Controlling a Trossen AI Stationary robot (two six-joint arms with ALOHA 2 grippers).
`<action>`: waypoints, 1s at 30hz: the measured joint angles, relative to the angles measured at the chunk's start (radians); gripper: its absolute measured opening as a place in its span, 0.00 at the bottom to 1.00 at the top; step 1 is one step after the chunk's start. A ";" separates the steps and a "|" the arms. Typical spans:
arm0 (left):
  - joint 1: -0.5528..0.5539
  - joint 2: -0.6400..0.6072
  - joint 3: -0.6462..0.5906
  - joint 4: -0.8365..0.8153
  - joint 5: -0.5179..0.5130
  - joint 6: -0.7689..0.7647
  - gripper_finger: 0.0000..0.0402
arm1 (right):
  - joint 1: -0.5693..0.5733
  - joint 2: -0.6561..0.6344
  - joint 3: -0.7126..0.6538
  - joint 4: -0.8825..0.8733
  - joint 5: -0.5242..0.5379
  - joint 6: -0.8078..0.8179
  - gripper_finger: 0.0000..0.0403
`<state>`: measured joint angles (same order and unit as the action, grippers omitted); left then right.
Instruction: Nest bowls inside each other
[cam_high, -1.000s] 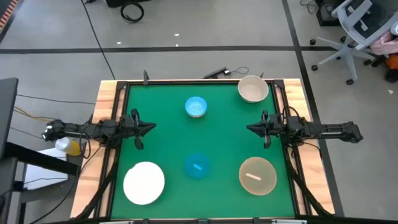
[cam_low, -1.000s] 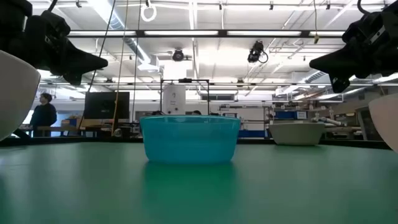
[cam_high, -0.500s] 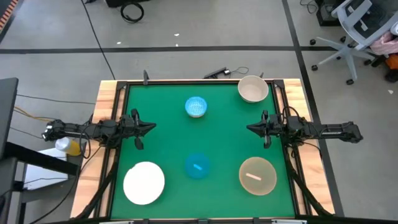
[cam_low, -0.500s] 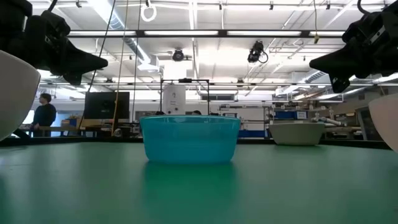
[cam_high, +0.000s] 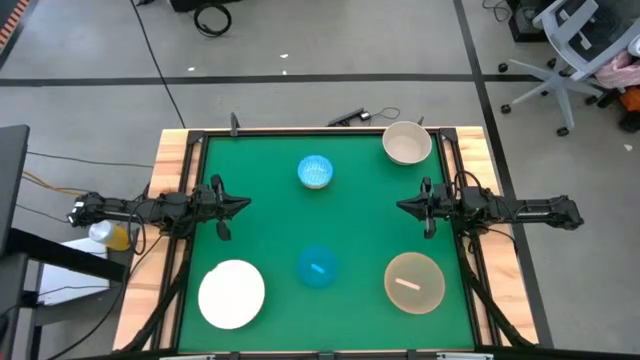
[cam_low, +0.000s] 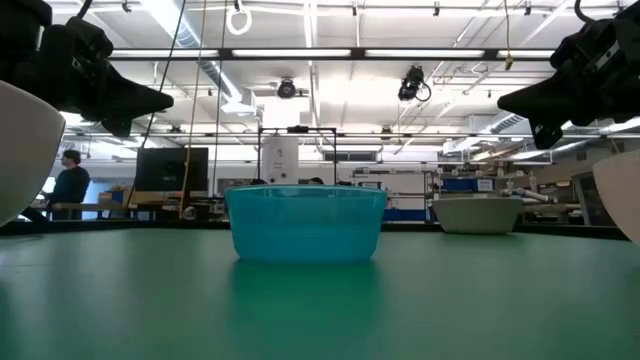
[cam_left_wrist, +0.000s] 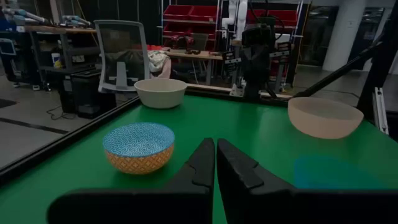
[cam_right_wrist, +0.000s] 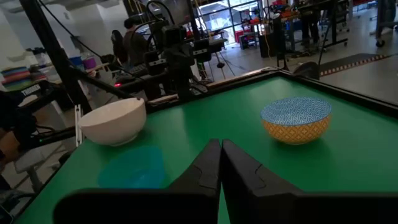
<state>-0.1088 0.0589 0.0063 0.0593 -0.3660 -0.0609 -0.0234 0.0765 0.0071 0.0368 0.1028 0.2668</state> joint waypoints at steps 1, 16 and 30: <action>0.000 0.000 0.000 0.000 0.000 0.038 0.05 | 0.000 0.000 0.000 0.000 0.000 0.000 0.04; 0.000 0.002 0.000 0.033 -0.002 0.223 0.05 | 0.000 0.000 0.000 0.000 0.000 0.000 0.04; 0.001 0.002 0.000 0.244 0.000 0.124 0.05 | -0.003 0.000 0.000 0.279 0.107 -0.030 0.04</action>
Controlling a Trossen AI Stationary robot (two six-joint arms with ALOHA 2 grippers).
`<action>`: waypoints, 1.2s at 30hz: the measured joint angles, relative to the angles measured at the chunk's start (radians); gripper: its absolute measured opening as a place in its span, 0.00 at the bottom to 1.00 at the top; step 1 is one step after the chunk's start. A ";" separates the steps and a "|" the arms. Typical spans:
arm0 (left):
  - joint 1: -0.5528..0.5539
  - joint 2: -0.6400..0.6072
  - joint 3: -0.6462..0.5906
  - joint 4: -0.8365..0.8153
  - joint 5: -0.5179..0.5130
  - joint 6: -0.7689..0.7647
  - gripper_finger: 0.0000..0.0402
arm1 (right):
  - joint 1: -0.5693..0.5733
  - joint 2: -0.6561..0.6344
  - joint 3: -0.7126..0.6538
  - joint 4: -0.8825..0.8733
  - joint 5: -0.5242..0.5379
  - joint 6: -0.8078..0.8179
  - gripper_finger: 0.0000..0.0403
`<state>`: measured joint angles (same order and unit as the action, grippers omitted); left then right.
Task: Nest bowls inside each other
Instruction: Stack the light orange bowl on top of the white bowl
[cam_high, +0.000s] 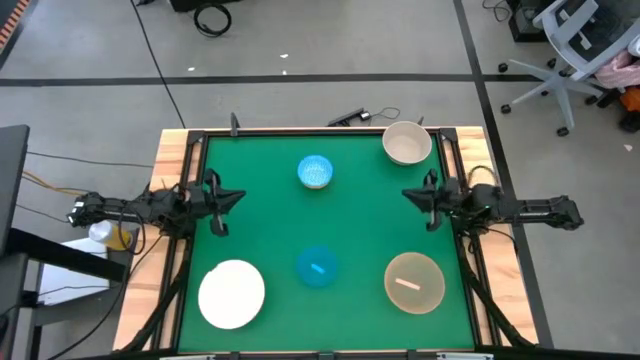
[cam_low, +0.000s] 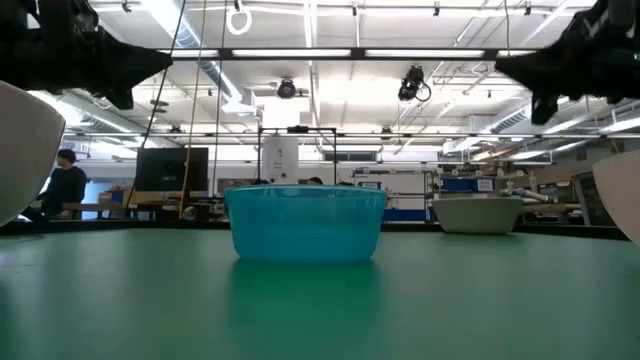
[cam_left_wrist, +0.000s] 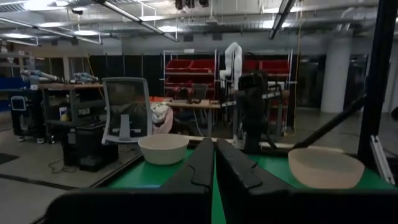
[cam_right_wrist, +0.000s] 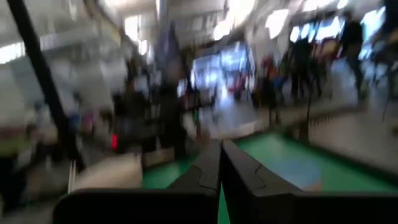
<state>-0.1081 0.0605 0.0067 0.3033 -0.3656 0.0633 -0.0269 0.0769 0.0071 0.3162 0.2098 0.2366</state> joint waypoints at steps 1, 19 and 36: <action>0.000 0.000 0.000 -0.001 0.000 0.009 0.05 | -0.002 0.000 0.000 0.057 0.038 -0.004 0.04; 0.035 0.095 0.000 -0.187 -0.080 -0.187 0.05 | 0.008 0.549 0.136 0.140 -0.027 0.377 0.04; -0.003 0.114 0.000 -0.240 0.040 -0.368 0.05 | 0.031 0.969 0.616 -0.586 -0.544 0.209 0.04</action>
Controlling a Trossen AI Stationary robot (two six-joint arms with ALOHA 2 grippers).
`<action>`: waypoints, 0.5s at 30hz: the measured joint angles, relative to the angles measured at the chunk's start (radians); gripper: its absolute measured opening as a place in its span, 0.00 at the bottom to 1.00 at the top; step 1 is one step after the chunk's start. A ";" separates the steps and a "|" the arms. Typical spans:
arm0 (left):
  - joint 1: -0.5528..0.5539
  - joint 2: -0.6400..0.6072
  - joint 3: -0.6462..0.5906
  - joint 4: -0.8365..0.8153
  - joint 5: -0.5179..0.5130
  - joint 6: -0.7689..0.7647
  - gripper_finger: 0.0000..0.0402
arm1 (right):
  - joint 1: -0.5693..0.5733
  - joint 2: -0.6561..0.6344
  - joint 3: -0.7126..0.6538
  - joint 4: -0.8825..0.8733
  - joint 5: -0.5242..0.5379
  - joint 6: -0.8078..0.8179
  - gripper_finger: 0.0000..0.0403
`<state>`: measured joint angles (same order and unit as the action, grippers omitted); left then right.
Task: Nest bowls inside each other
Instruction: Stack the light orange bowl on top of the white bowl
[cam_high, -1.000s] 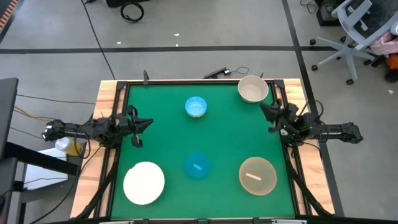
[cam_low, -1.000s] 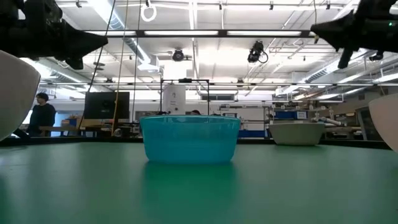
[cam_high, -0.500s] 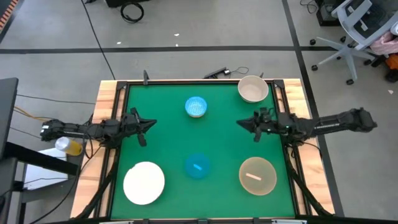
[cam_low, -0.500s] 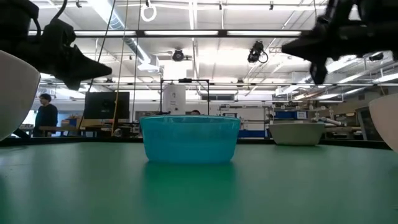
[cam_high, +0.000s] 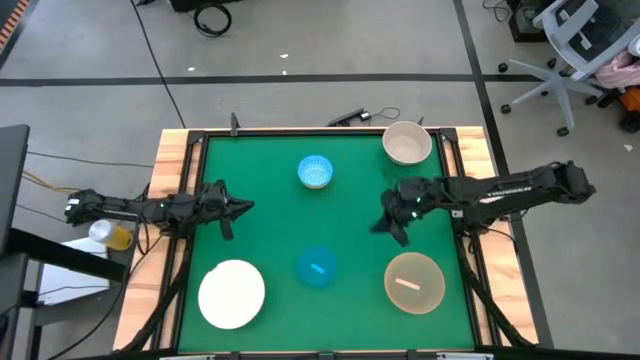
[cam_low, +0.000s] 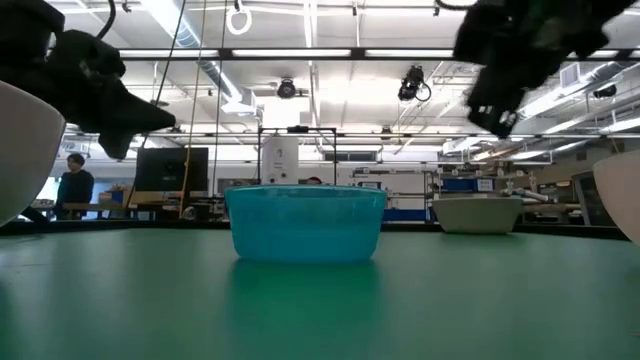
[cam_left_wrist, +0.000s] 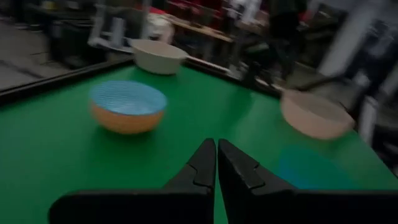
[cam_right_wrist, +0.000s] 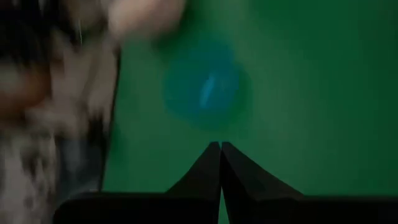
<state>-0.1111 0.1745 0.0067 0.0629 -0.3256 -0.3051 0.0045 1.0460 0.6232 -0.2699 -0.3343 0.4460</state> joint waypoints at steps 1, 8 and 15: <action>-0.008 0.003 0.000 0.003 0.016 0.010 0.05 | 0.025 -0.001 0.026 -0.083 0.012 -0.021 0.04; -0.057 0.016 0.000 0.008 -0.004 0.032 0.05 | 0.251 0.010 0.066 -0.407 0.124 0.062 0.11; -0.057 0.028 0.000 0.015 -0.057 0.031 0.05 | 0.388 0.066 0.064 -0.534 0.304 0.159 0.35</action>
<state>-0.1677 0.2024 0.0067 0.0784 -0.3822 -0.2737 0.3927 1.1124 0.6868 -0.8039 -0.0303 0.6046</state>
